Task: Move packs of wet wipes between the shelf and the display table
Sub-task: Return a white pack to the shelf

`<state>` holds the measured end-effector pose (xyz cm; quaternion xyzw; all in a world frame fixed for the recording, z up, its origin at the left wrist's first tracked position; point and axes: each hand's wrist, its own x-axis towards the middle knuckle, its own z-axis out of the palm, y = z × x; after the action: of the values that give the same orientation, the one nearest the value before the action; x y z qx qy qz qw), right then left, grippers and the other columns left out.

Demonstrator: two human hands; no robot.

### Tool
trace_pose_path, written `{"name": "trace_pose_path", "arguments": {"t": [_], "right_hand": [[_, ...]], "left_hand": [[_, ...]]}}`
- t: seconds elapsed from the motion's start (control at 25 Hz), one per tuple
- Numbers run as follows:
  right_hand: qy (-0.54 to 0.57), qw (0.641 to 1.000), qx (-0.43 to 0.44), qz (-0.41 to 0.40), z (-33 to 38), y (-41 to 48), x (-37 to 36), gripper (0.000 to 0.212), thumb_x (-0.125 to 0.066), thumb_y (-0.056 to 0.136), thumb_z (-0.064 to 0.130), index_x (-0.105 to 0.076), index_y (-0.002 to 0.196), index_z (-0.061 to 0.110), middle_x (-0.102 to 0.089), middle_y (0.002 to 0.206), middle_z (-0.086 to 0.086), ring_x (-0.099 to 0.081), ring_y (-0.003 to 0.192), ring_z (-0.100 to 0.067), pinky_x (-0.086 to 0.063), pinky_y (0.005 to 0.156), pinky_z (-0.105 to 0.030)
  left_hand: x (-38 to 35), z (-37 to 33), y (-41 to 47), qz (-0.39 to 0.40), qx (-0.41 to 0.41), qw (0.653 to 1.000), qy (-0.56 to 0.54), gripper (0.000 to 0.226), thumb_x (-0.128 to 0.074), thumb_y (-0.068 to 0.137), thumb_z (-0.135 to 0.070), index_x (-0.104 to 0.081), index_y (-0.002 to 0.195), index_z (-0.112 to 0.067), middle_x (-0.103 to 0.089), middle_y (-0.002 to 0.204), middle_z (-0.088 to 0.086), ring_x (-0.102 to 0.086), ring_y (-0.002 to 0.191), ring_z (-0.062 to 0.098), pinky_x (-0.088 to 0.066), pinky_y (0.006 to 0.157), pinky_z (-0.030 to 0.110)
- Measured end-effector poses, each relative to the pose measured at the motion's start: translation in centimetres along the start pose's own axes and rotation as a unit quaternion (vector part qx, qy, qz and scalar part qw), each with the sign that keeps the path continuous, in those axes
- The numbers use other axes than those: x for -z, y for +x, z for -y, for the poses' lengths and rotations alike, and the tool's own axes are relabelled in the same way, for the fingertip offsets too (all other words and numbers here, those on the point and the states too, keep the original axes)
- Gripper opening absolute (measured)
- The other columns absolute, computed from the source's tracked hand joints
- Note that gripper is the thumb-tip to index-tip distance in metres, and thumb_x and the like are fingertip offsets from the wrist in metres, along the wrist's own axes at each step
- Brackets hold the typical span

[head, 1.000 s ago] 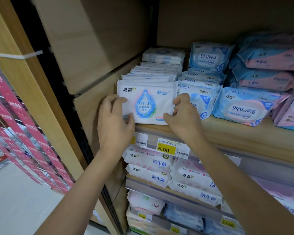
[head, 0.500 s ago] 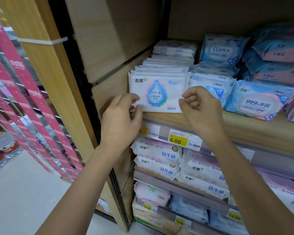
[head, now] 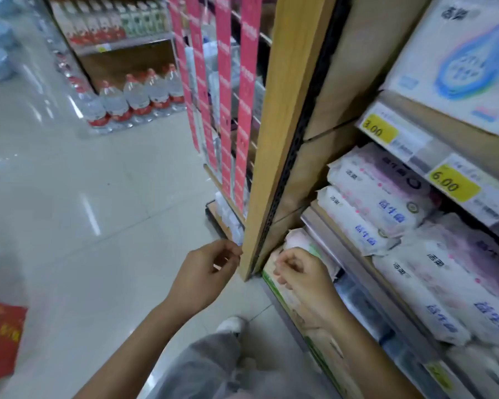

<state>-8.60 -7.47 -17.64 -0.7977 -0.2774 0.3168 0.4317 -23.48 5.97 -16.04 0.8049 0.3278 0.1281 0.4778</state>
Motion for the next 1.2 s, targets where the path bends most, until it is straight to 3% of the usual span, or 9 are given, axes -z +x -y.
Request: {"name": "trace_pose_path", "arguments": {"t": [0.16, 0.28, 0.36, 0.44, 0.52, 0.68, 0.88, 1.04, 1.2], "right_hand": [[-0.107, 0.969, -0.055, 0.216, -5.4, -1.1, -8.0, 0.027, -0.059, 0.081, 0.004, -0.053, 0.063, 0.023, -0.059, 0.058, 0.006, -0.055, 0.06, -0.013, -0.044, 0.064, -0.03], [-0.199, 0.918, -0.029, 0.342, -4.4, -0.9, -14.4, 0.023, -0.061, 0.08, 0.008, -0.055, 0.063, 0.023, -0.057, 0.06, 0.007, -0.056, 0.064, -0.015, -0.053, 0.076, -0.043], [-0.253, 0.883, 0.028, 0.394, -2.1, -1.0, -19.3, 0.02, -0.061, 0.082, 0.013, -0.057, 0.066, 0.024, -0.058, 0.064, 0.008, -0.058, 0.07, -0.017, -0.053, 0.078, -0.038], [-0.297, 0.842, 0.086, 0.441, 1.2, -1.7, -24.4, 0.013, -0.058, 0.086, 0.014, -0.06, 0.077, 0.023, -0.06, 0.074, 0.005, -0.06, 0.077, -0.017, -0.048, 0.073, -0.026], [-0.324, 0.802, 0.125, 0.486, 4.0, -3.1, -30.6, 0.009, -0.057, 0.088, 0.014, -0.062, 0.09, 0.021, -0.062, 0.084, 0.002, -0.062, 0.083, -0.019, -0.045, 0.07, -0.023], [-0.337, 0.765, 0.152, 0.528, 7.1, -7.8, -42.5, 0.014, -0.055, 0.088, 0.011, -0.062, 0.1, 0.014, -0.064, 0.085, -0.005, -0.064, 0.079, -0.021, -0.047, 0.067, -0.025], [-0.359, 0.722, 0.147, 0.573, 10.3, -13.8, -53.8, 0.016, -0.055, 0.089, 0.011, -0.061, 0.104, 0.013, -0.065, 0.089, -0.01, -0.062, 0.069, -0.013, -0.045, 0.059, -0.019], [-0.379, 0.703, 0.143, 0.585, 12.1, -15.7, -60.2, 0.016, -0.056, 0.088, 0.011, -0.061, 0.103, 0.013, -0.067, 0.091, -0.013, -0.063, 0.07, -0.015, -0.046, 0.063, -0.022], [-0.416, 0.679, 0.128, 0.591, 14.1, -16.0, -67.5, 0.016, -0.055, 0.087, 0.009, -0.061, 0.102, 0.012, -0.066, 0.089, -0.009, -0.062, 0.069, -0.015, -0.045, 0.062, -0.023]], "left_hand": [[-0.2, 9.5, -10.7, -0.04, 0.202, 0.978, 0.037, 0.034, -0.058, 0.088, -0.012, -0.052, 0.079, -0.044, -0.063, 0.076, -0.016, -0.06, 0.077, 0.0, -0.042, 0.067, 0.011], [0.8, 13.7, -19.0, -0.122, 0.334, 0.935, 0.015, 0.018, -0.054, 0.091, -0.015, -0.059, 0.089, -0.033, -0.064, 0.086, -0.013, -0.059, 0.075, 0.002, -0.041, 0.069, 0.012], [1.8, 15.7, -24.1, -0.168, 0.385, 0.907, 0.019, 0.016, -0.051, 0.093, -0.018, -0.064, 0.1, -0.025, -0.066, 0.096, -0.01, -0.06, 0.084, 0.008, -0.044, 0.074, 0.019], [2.7, 17.6, -28.7, -0.207, 0.429, 0.879, 0.022, 0.02, -0.05, 0.094, -0.018, -0.066, 0.106, -0.021, -0.068, 0.103, -0.007, -0.061, 0.089, 0.011, -0.046, 0.079, 0.025], [3.5, 20.0, -33.4, -0.266, 0.473, 0.84, -0.006, 0.021, -0.051, 0.093, -0.019, -0.067, 0.107, -0.021, -0.069, 0.104, -0.005, -0.062, 0.091, 0.013, -0.048, 0.083, 0.029], [6.4, 24.6, -41.6, -0.334, 0.525, 0.78, -0.068, 0.022, -0.052, 0.094, -0.019, -0.066, 0.11, -0.021, -0.069, 0.108, -0.005, -0.061, 0.09, 0.01, -0.047, 0.083, 0.022], [14.1, 29.8, -49.7, -0.363, 0.543, 0.749, -0.107, 0.021, -0.053, 0.094, -0.02, -0.065, 0.111, -0.021, -0.068, 0.103, -0.006, -0.059, 0.088, 0.01, -0.047, 0.084, 0.023], [22.1, 33.3, -53.3, -0.442, 0.529, 0.712, -0.13, 0.017, -0.055, 0.094, -0.019, -0.066, 0.107, -0.019, -0.066, 0.097, -0.007, -0.059, 0.087, 0.011, -0.043, 0.079, 0.02], [29.1, 37.9, -56.0, -0.503, 0.526, 0.667, -0.162, 0.017, -0.056, 0.094, -0.021, -0.065, 0.108, -0.022, -0.066, 0.1, -0.007, -0.062, 0.094, 0.011, -0.048, 0.087, 0.025]]}}
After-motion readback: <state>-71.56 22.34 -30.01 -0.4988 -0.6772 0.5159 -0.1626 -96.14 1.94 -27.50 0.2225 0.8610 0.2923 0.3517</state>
